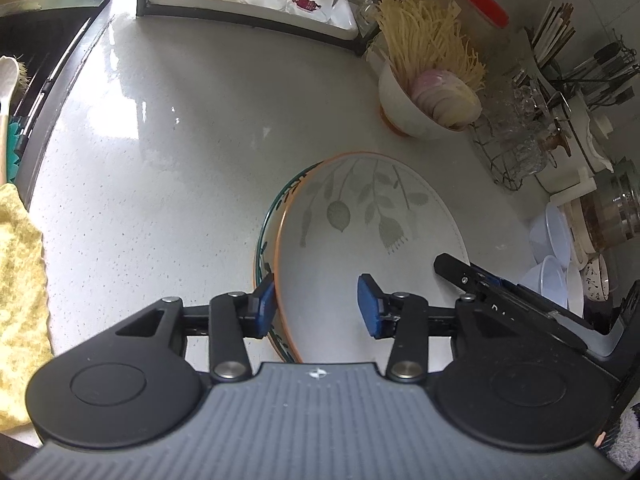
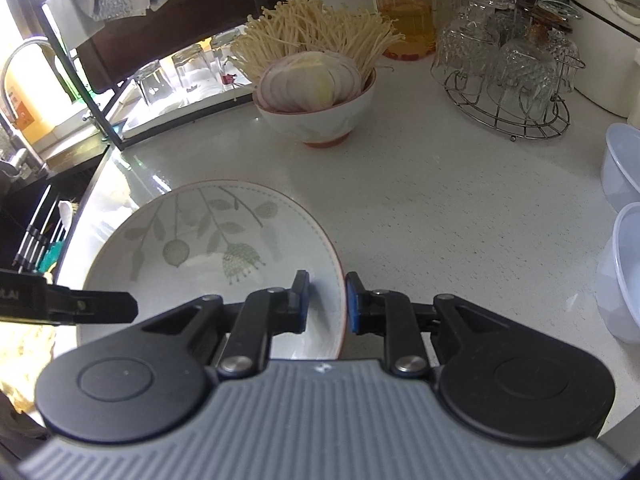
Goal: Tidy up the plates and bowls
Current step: 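Lower the leaf-print plate onto the patterned plate and open both grippers, then withdraw both tools and move them toward the translucent blue plastic bowls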
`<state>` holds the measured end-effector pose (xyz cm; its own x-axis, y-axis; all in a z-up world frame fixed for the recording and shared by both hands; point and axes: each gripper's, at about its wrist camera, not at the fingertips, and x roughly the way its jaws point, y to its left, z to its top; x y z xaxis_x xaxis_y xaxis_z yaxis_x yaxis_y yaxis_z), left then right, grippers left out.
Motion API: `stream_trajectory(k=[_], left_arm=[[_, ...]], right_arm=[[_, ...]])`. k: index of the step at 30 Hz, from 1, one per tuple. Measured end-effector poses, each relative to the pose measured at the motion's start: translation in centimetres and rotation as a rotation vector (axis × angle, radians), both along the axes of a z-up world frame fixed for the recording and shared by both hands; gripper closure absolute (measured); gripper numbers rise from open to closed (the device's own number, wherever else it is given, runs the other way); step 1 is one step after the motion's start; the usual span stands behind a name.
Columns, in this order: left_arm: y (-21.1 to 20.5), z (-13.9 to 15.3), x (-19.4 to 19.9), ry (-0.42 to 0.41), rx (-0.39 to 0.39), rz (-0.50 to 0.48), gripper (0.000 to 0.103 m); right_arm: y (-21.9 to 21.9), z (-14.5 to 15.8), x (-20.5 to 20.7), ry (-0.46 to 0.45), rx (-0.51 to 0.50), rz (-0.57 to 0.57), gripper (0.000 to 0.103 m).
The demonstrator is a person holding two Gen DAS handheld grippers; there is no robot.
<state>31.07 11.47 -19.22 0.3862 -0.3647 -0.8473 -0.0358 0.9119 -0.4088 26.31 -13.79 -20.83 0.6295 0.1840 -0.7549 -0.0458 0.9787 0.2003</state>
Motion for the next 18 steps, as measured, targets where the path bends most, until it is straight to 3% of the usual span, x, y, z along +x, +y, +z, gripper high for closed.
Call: stream_trajectory(k=[3,7,18], left_arm=[[0.3,0.4,0.0,0.012,-0.021,-0.004,0.047],[0.4,1.7,-0.3,-0.017,0.036,-0.018,0.041],[-0.7,5.3,-1.6,-0.120,0.105,-0.013,0.041]], right_arm=[[0.0,0.0,0.1,-0.002,0.004,0.002,0.081],[0.0,0.0,0.3,-0.006,0.008,0.004,0.081],[-0.7,1.2,-0.3,-0.032,0.048,0.005,0.080]])
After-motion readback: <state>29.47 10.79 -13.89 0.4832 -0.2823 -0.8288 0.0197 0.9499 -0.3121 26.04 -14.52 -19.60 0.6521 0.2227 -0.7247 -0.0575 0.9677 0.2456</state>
